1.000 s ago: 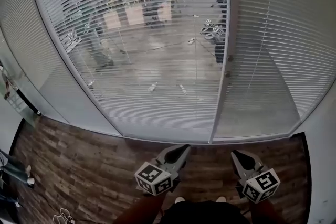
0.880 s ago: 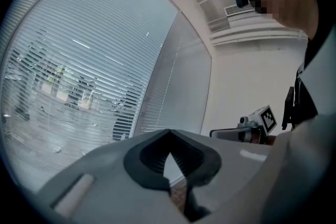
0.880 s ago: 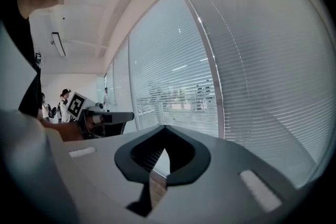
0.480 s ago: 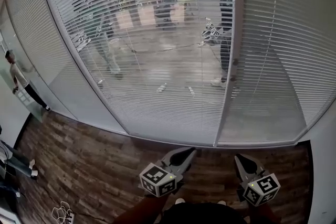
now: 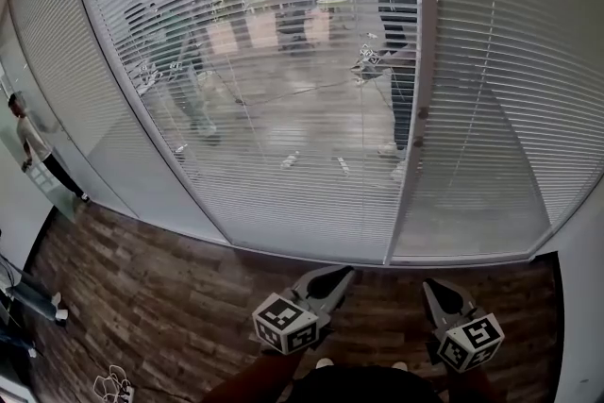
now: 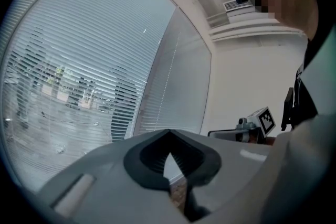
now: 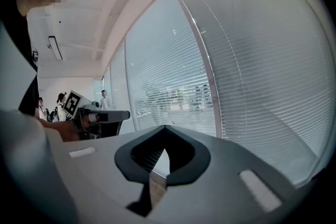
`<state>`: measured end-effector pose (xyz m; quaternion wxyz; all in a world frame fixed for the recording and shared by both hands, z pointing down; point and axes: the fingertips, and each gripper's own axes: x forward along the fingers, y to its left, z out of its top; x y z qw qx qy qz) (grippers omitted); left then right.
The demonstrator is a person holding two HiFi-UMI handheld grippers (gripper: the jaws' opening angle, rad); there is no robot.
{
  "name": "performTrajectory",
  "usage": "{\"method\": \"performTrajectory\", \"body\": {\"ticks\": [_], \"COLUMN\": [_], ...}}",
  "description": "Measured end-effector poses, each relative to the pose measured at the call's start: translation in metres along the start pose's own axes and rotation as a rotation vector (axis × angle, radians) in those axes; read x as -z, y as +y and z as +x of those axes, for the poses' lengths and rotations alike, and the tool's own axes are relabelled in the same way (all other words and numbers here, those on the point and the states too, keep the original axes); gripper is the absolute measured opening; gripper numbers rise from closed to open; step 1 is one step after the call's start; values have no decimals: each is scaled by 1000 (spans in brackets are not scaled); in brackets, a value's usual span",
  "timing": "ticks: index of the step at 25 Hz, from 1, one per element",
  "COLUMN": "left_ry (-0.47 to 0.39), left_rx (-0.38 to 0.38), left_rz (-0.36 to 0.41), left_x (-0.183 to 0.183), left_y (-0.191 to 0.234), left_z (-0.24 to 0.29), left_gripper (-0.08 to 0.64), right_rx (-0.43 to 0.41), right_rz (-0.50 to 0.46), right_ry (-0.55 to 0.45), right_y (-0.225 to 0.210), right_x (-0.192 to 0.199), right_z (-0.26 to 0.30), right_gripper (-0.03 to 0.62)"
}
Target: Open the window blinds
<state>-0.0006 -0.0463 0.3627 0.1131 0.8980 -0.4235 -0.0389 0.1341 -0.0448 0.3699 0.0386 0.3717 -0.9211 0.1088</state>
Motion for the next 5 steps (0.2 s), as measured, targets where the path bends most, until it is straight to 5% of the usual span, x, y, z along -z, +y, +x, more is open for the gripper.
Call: {"method": "performTrajectory", "body": {"ticks": [5], "left_ry": [6], "left_rx": [4], "left_rz": [0], "left_x": [2], "left_y": [0], "left_z": [-1], "left_gripper": [0], "right_rx": [5], "right_rz": [-2], "right_ry": [9], "right_y": [1], "right_x": [2], "right_z": [0], "right_gripper": [23]}}
